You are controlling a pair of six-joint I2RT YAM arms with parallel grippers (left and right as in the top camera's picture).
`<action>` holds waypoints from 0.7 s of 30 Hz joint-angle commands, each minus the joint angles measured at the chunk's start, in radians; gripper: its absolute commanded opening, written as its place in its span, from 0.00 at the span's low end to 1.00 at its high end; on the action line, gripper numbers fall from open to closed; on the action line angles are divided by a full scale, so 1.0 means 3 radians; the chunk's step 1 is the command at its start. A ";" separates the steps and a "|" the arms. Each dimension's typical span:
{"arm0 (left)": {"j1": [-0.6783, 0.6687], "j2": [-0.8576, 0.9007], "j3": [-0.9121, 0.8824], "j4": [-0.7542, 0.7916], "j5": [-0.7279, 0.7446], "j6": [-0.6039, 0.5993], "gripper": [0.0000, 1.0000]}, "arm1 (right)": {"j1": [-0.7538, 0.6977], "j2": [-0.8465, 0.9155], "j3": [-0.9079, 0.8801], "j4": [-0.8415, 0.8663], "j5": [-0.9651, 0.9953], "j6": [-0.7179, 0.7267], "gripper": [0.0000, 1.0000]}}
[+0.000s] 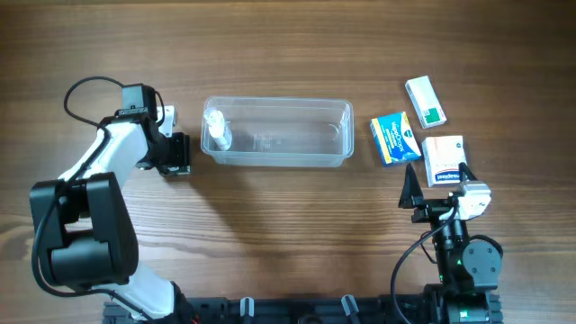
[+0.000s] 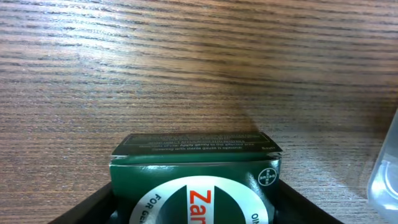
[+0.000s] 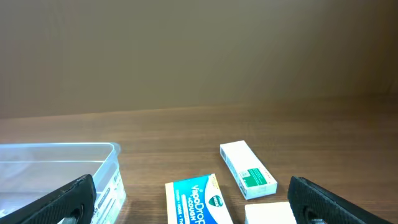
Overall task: Pack container
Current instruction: 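Move left gripper to green Zam-Buk box and grasp it, then carry Zam-Buk box with left gripper into container and release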
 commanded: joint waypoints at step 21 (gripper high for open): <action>-0.0061 -0.1161 0.0896 -0.0961 0.0128 -0.0408 0.60 | -0.0020 -0.0003 -0.0005 0.0018 0.0022 -0.0025 1.00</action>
